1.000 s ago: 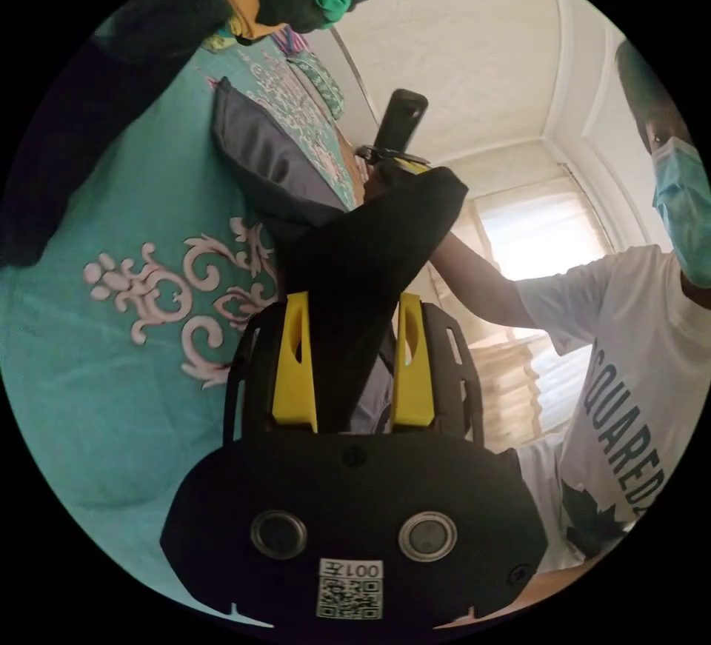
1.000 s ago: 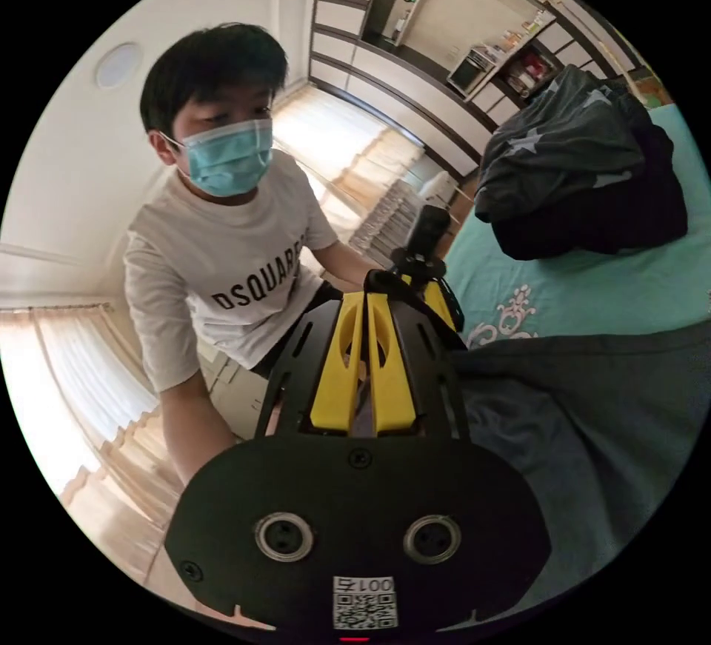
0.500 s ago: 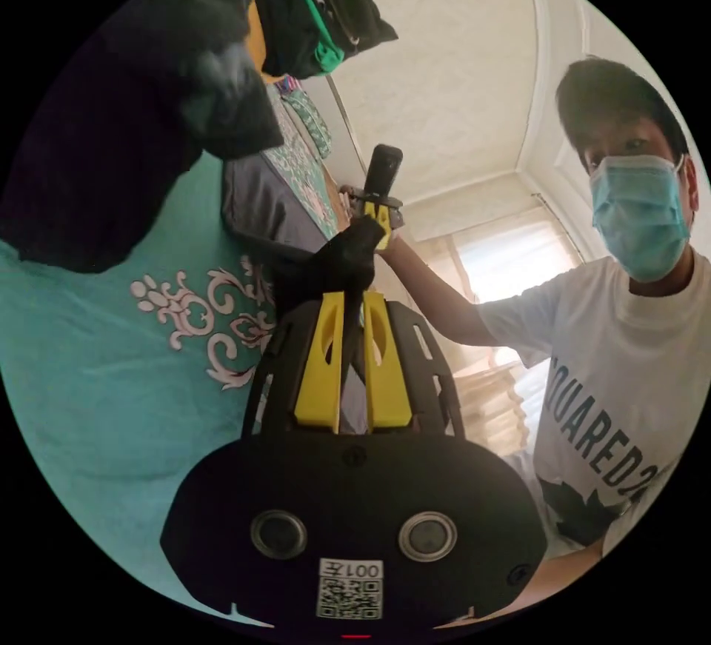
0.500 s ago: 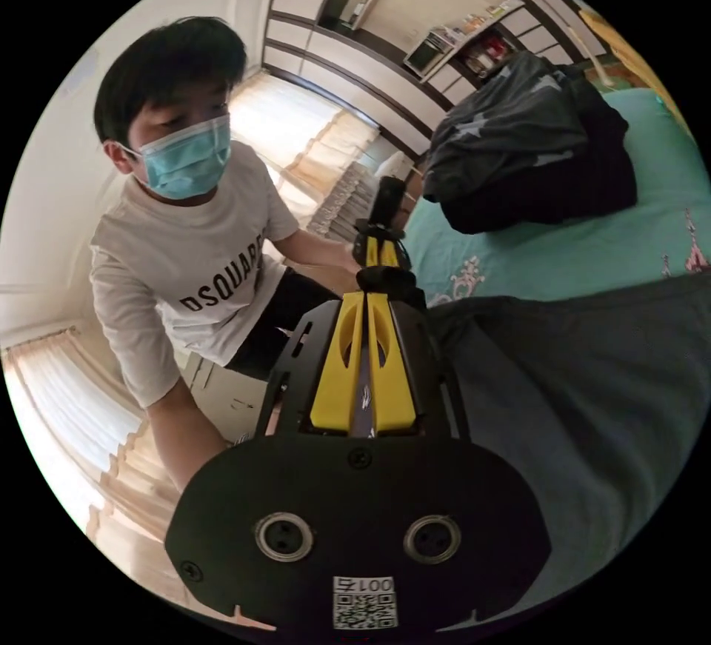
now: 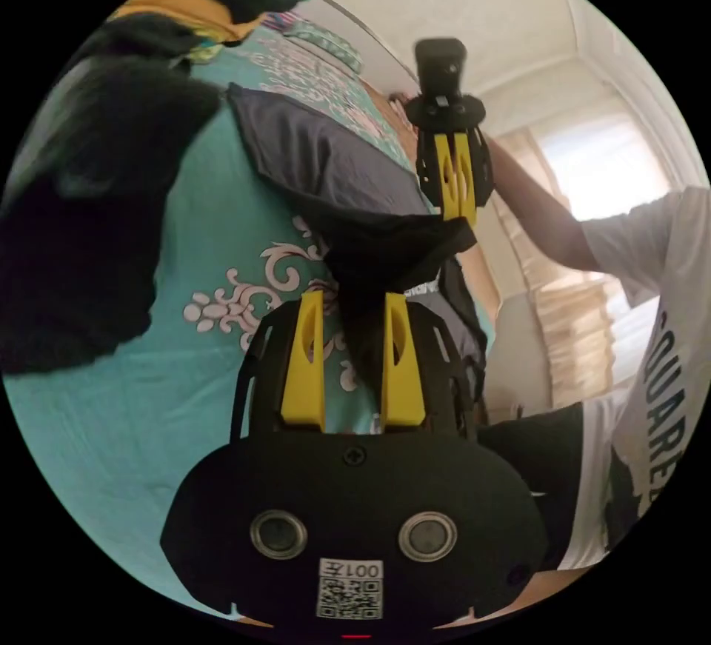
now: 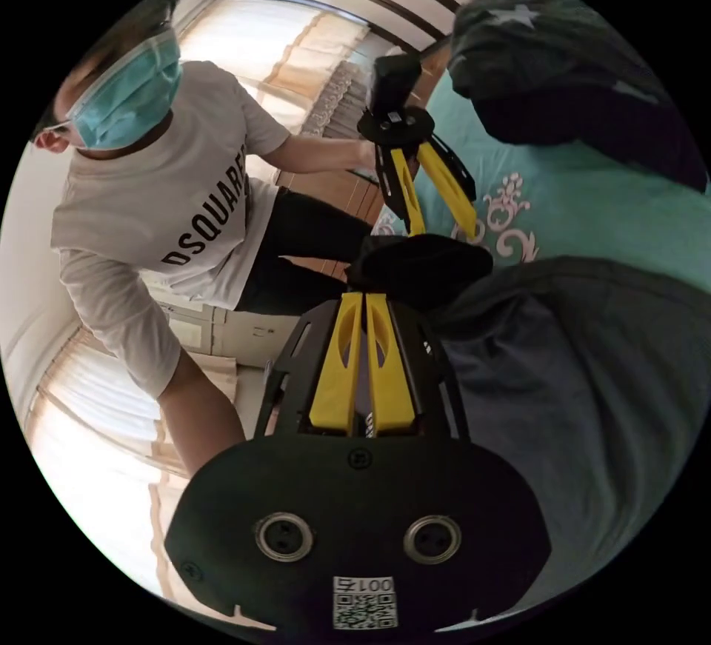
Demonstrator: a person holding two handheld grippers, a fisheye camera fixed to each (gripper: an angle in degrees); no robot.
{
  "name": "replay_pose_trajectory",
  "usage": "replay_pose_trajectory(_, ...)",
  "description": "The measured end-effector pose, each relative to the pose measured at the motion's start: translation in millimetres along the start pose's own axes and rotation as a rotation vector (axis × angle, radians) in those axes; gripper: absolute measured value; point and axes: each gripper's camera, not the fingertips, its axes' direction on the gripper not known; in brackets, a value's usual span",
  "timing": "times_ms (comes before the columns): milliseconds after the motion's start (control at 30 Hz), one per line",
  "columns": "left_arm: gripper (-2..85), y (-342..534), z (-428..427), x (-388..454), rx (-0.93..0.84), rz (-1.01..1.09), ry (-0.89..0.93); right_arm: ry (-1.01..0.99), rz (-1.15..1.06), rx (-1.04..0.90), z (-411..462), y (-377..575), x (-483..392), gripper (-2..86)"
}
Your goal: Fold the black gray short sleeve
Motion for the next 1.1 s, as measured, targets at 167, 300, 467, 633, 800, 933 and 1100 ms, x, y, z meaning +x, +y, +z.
replay_pose_trajectory(167,7.4,-14,47,18,-0.149,0.162,-0.07,-0.031,0.078,-0.011,17,15,8,0.5)
replay_pose_trajectory(300,0.9,-12,68,15,-0.154,0.15,0.028,-0.01,0.115,0.048,29,30,8,0.5)
replay_pose_trajectory(467,-0.7,5,61,12,-0.07,0.04,-0.001,0.181,0.32,0.202,53,65,15,0.5)
replay_pose_trajectory(633,-0.9,30,30,31,0.047,-0.039,-0.135,0.353,0.309,0.562,67,84,-5,0.4)
replay_pose_trajectory(800,-0.8,51,22,60,0.04,-0.086,-0.414,0.545,0.242,0.642,101,42,-8,0.3)
replay_pose_trajectory(933,-0.9,76,28,65,-0.002,-0.181,-0.641,0.668,0.171,0.565,136,-22,11,0.2)
replay_pose_trajectory(1100,-0.8,105,34,40,-0.037,-0.322,-0.735,0.724,0.119,0.502,181,-80,33,0.3)
